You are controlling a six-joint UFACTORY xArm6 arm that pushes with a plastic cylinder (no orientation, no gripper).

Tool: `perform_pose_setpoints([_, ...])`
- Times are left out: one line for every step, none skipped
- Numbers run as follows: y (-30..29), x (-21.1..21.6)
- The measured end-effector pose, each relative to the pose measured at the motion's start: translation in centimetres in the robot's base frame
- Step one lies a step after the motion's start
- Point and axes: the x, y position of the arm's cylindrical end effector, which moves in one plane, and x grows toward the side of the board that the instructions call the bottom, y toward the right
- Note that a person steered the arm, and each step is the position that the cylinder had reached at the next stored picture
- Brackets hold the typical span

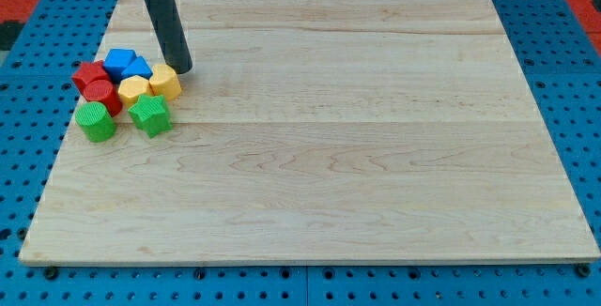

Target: Move green blocks away from the group of blocks

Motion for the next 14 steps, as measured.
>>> perform_pose_setpoints([0.0,0.0])
perform_pose_setpoints([4.2,0.0])
perform_pose_setpoints([8.6,-0.3])
perform_pose_setpoints([8.6,-4.8])
perform_pose_setpoints([6.0,-10.9])
perform_pose_setpoints([1.3,-13.4])
perform_pose_setpoints([0.3,-13.6])
perform_pose_setpoints([0.3,-13.6])
perform_pose_setpoints([-1.4,-15.5])
perform_pose_setpoints([-3.1,-16.1])
perform_pose_setpoints([-12.5,-15.0])
perform_pose_setpoints([-14.2,-13.7])
perform_pose_setpoints([-14.2,-13.1])
perform_pose_setpoints([-14.2,-9.0])
